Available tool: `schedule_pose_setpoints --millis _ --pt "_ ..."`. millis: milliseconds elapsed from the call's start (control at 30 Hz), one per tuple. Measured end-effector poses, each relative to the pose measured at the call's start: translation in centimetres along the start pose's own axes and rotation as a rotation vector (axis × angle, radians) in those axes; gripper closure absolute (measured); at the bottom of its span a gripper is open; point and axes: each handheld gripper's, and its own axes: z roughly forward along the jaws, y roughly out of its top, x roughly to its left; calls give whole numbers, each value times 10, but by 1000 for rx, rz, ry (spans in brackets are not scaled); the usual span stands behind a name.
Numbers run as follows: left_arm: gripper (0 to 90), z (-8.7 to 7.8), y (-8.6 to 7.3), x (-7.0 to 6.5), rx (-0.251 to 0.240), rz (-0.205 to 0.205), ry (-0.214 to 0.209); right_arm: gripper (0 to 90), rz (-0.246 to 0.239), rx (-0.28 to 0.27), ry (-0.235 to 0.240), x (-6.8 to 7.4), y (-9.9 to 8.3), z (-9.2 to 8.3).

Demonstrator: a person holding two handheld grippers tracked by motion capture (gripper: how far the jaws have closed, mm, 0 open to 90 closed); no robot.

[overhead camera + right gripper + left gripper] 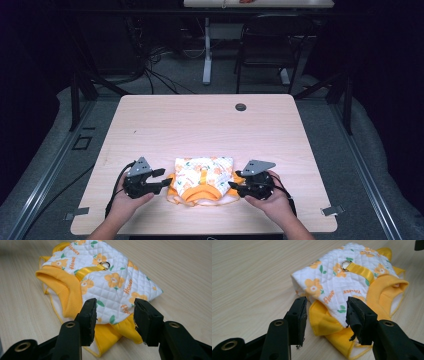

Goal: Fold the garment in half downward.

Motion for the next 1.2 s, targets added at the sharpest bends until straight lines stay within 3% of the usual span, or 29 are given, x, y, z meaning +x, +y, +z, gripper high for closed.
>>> schedule_pose_setpoints --millis 233,367,667,767,933,1200 --pt "509 -9 -9 8 -8 -31 23 527 33 23 -29 -8 -15 -7" --pt "508 -11 -14 12 -3 -52 0 528 61 29 -38 -11 -22 -8" --pt "510 -7 -22 18 1 -76 1 528 62 52 -72 -13 -32 1" --pt "509 -4 -24 20 26 -52 23 527 68 62 -78 -13 -35 6" --pt "508 -4 -25 21 38 -52 35 527 70 66 -75 -14 -37 9" --pt "501 -2 -25 21 29 -49 46 524 74 70 -86 -14 -39 12"
